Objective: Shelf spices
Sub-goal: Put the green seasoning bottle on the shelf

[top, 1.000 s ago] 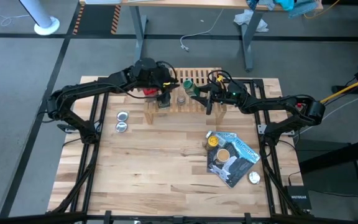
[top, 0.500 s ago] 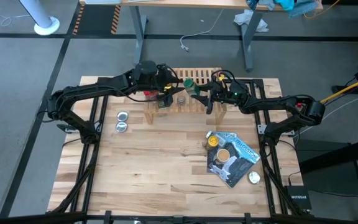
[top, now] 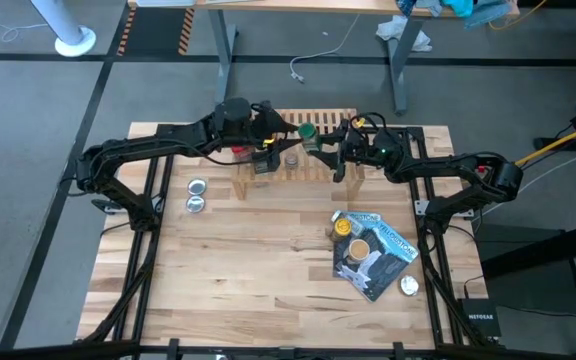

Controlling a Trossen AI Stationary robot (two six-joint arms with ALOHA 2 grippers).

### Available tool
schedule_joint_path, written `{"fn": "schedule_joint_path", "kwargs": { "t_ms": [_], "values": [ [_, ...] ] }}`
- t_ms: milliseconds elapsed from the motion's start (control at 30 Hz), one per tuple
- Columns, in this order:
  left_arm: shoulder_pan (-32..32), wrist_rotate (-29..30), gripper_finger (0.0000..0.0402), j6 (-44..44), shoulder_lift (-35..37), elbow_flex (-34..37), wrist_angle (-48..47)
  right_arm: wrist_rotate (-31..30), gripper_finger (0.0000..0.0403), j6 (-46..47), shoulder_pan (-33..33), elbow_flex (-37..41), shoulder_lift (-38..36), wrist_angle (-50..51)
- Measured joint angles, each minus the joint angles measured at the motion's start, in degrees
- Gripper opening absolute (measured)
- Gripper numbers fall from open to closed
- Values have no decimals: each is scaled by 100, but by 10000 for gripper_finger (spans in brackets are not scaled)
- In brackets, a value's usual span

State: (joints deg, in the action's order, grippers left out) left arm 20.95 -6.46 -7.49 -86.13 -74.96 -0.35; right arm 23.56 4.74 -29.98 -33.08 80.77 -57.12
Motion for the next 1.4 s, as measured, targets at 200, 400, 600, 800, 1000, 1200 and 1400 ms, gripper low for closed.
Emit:
{"fn": "schedule_joint_path", "kwargs": {
  "t_ms": [200,400,600,800,1000,1200,1400],
  "values": [
    [-28,-96,157,93,-85,0,171,6,204,0,0,-2,0,-4],
    [-68,-365,157,299,-582,-5,938,32,204,24,33,13,11,99],
    [-96,-423,157,292,-874,-13,1444,44,204,23,43,15,13,174],
    [-93,-407,157,320,-876,-13,1286,0,204,-50,36,15,13,393],
    [-90,-367,157,295,-883,-7,828,-45,204,-131,35,13,11,931],
    [-90,-311,156,24,-883,-4,551,-304,204,-358,37,13,11,1240],
    [-92,-225,156,-42,-887,2,520,-369,204,-450,37,0,3,1430]
  ]
}}
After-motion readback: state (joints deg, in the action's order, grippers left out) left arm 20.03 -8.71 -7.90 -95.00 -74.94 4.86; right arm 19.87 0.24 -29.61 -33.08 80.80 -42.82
